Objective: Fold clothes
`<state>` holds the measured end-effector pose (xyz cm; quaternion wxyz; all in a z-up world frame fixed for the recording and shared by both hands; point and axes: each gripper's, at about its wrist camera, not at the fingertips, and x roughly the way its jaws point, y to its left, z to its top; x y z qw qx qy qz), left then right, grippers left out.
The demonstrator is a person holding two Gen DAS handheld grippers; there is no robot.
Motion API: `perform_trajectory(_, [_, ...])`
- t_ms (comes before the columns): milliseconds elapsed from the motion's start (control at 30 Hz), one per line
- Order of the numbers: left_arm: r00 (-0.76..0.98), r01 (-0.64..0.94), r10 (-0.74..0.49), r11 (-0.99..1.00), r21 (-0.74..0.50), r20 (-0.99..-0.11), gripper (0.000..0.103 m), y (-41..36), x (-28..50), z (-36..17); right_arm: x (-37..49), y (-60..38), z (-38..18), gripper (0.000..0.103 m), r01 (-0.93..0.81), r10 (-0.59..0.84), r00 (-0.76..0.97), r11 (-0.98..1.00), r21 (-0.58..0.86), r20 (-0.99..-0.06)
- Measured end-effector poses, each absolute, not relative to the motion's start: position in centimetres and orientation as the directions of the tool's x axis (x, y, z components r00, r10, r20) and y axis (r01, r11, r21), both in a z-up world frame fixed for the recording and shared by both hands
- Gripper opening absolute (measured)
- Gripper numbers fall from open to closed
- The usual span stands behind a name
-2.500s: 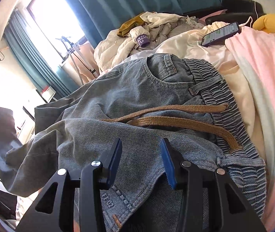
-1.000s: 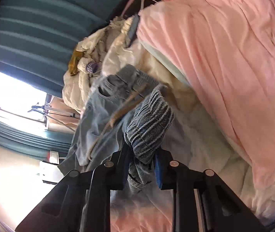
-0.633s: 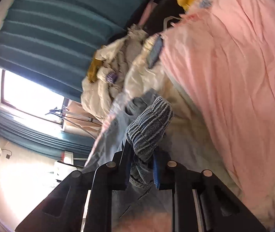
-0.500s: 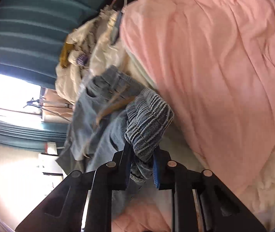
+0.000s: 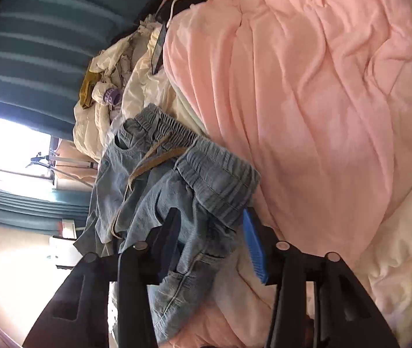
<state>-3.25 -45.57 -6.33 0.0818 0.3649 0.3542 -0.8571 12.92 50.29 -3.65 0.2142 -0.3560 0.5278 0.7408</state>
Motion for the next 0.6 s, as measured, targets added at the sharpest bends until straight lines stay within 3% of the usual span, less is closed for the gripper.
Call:
perform_trajectory(33, [-0.725, 0.390, 0.115, -0.745, -0.542, -0.679, 0.053, -45.2, -3.0, -5.7, 13.2, 50.2, -2.8, 0.062, -0.696, -0.015, -0.656, -0.376, 0.612, -0.755])
perform_trajectory(67, [-0.730, 0.384, 0.107, -0.753, -0.535, -0.675, 0.058, -44.7, -2.8, -5.2, 13.3, 49.9, -1.9, 0.062, -0.693, 0.021, -0.658, -0.408, 0.595, -0.752])
perform_trajectory(300, [-0.733, 0.308, 0.069, -0.853, -0.421, -0.676, 0.060, -37.9, -4.6, -1.0, 10.5, 45.2, 3.6, 0.062, -0.590, 0.133, -0.710, -0.648, 0.482, -0.691])
perform_trajectory(600, [-0.766, 0.097, 0.108, -0.955, -0.281, -0.633, 0.060, -25.7, -9.3, 3.7, 2.1, 35.0, 5.9, 0.062, -0.347, 0.039, -0.787, -0.853, 0.390, -0.615])
